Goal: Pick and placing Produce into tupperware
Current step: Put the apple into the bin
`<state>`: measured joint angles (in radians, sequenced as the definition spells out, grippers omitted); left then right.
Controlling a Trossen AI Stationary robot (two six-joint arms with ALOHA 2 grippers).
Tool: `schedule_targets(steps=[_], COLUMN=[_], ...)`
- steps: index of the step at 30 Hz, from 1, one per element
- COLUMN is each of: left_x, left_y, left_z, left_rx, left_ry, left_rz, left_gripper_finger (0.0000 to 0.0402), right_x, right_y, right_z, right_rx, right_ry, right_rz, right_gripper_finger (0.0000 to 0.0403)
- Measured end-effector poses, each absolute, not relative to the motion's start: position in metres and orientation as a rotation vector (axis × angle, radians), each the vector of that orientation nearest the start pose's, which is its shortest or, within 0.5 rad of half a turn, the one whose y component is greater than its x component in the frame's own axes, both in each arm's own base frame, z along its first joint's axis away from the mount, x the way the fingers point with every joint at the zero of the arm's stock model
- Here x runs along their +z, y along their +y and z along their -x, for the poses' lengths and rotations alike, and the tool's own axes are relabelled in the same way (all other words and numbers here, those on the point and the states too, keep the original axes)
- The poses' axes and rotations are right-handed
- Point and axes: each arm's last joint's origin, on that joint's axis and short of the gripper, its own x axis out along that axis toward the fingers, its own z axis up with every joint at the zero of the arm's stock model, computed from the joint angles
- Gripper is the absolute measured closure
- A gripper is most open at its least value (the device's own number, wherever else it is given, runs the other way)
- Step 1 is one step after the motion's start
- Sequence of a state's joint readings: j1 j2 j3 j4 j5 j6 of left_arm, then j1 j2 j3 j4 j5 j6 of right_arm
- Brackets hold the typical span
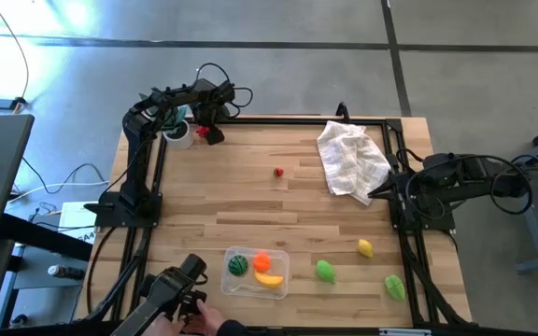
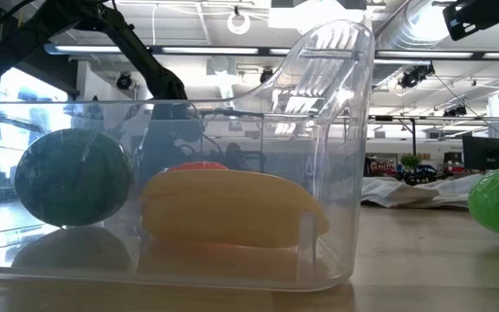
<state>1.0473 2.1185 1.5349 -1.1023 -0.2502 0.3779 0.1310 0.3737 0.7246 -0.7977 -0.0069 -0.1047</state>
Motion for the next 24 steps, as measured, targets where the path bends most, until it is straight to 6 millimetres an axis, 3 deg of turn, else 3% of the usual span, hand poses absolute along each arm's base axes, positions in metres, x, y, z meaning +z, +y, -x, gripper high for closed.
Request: schedule_targets(steps=[7, 15, 24], left_x=[0.1488, 0.1488, 0.149], left_y=[0.3361, 0.3358, 0.3351], left_z=[-0.1857, -0.1855, -0.185], left_rx=[0.613, 0.629, 0.609], left_ry=[1.764, 1.763, 1.775], left_rz=[0.426, 0.439, 0.432], left_gripper_finger=[0.012, 0.015, 0.0125], right_x=[0.2987, 0.2987, 0.2987], right_y=[0.0095, 0.0095, 0.0095], right_z=[-0.0702, -0.0702, -0.0702], right_rx=[0.159, 0.159, 0.159], right_ry=[0.439, 0.438, 0.439], right_rz=[0.131, 0.131, 0.131], right_gripper_finger=[0.0386, 0.0386, 0.0386])
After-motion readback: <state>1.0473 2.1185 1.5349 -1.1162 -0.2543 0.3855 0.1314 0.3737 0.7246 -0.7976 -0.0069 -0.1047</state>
